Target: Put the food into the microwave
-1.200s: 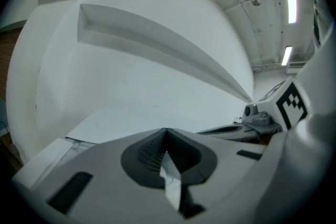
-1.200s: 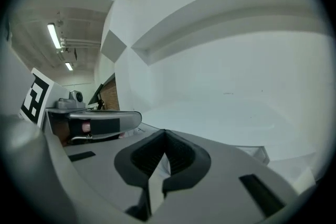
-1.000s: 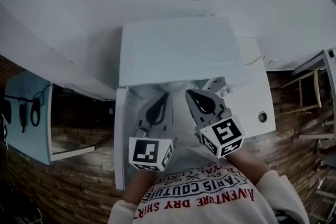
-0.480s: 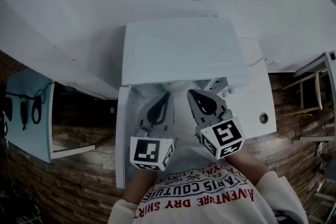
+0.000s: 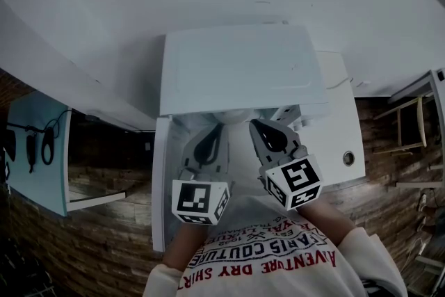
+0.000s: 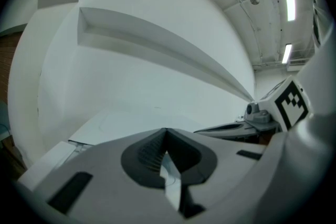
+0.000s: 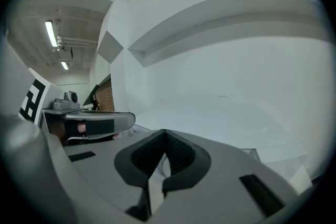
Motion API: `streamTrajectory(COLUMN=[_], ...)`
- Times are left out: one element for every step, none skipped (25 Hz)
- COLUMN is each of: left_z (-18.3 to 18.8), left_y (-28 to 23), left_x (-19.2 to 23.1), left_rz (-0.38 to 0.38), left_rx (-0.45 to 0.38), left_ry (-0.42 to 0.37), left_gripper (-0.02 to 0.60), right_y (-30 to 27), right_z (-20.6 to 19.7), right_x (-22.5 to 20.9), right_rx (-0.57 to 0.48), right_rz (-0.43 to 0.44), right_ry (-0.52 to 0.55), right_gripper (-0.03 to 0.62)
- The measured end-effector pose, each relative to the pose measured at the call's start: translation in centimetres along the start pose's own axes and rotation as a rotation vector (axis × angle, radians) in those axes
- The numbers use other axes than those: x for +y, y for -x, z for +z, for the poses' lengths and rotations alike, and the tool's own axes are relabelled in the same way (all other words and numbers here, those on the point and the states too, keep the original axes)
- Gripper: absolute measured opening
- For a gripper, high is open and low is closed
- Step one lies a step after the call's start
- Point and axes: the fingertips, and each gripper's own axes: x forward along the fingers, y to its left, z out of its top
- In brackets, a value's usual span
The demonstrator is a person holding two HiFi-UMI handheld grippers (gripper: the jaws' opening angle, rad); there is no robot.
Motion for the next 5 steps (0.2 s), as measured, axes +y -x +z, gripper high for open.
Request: streamTrajectory(left_z=[-0.05,-0.09,-0.12,-0.16,-0.19], left_y=[-0.11,-0.20,-0.27,-0.34,-0.41], left_x=[-0.09,-0.17,-0.22,-0.27,-0.32], left_rz=[-0.002,-0.003,-0.004,-0.004,-0.005], left_rx=[0.001,0.002,0.003,0.005,0.006], left_ry=[-0.001,-0.001,-0.002,-0.002,-0.002], left_gripper=[0.003,0.003,0.003,0.003,0.003], right_y=[-0.03,-0.06,-0.09,-0.13,-0.16], right_z=[-0.08,-0.14,-0.18,-0.22,-0.26], right_x=[-0.11,-0.19,-0.25,-0.31,-0.35], right_rx=[0.003,0.005,0.007,0.009,0.010], right_rz=[0.000,0.001,0.002,0.002,0.003], right_ry=[-0.003,-0.004,-0.006,-0.007,-0.008], right_gripper=[0.011,0.011,0.011,0.011,0.011])
